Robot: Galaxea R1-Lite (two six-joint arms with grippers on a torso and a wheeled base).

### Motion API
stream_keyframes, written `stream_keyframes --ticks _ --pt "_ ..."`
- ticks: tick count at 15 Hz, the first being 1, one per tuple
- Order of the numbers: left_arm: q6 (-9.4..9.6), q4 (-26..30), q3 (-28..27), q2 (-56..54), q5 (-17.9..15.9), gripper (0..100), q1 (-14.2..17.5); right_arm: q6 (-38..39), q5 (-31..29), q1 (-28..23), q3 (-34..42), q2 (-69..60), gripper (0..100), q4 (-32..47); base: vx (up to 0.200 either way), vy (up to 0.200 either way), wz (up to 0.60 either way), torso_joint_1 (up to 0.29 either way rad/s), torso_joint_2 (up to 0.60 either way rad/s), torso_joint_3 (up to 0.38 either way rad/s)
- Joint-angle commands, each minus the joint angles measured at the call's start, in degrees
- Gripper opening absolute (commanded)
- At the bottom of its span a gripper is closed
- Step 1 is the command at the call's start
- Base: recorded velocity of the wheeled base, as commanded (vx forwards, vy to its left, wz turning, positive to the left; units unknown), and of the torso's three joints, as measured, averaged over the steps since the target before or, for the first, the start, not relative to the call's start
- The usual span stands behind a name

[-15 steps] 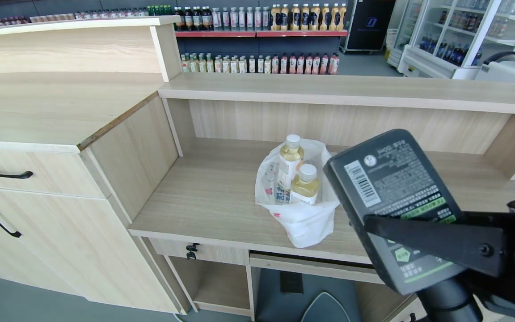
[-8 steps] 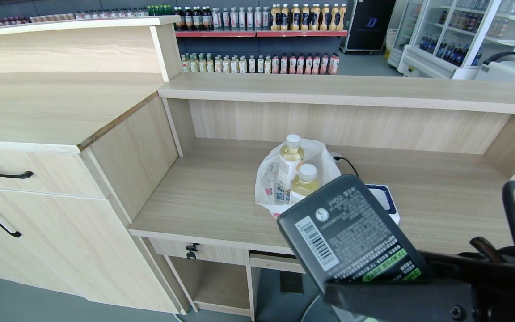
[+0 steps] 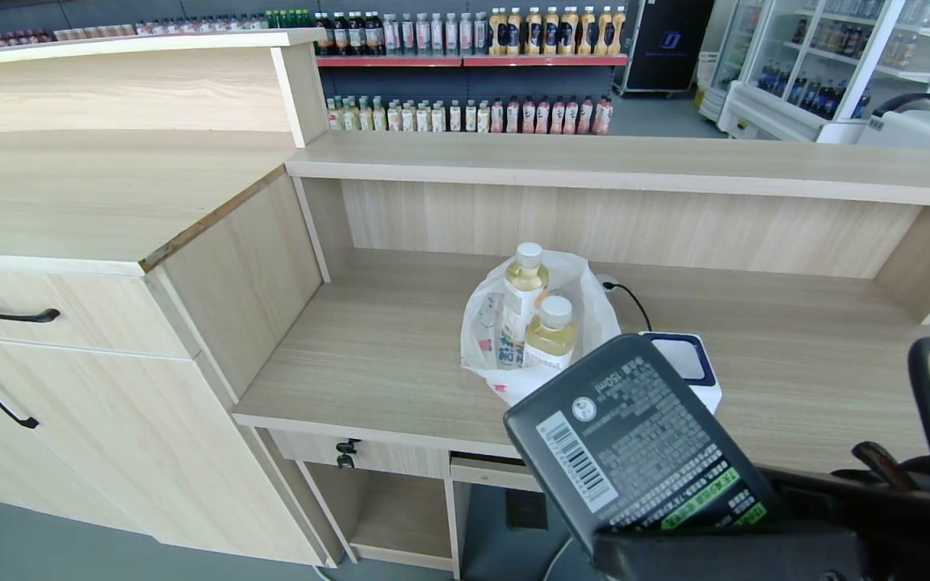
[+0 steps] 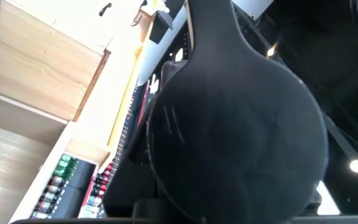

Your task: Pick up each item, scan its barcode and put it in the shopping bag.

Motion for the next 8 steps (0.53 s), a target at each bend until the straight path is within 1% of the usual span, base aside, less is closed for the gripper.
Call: stream_keyframes --ticks 1,7,8 --pt "-0.02 0.0 0.0 0.0 0.0 100 0.0 0.3 0.0 -0.3 -0.2 -0.2 0 0.0 0.000 0.000 0.00 0.000 0.00 0.000" --pt "-0.02 0.0 0.0 0.0 0.0 100 0.0 1.3 0.1 -0.5 -0.1 -1.2 0 0.0 0.000 0.000 0.00 0.000 0.00 0.000" --pt "-0.02 0.0 0.0 0.0 0.0 100 0.0 2.6 -0.6 -0.8 -0.3 -1.6 0 -0.2 0.000 0.000 0.00 0.000 0.00 0.000"
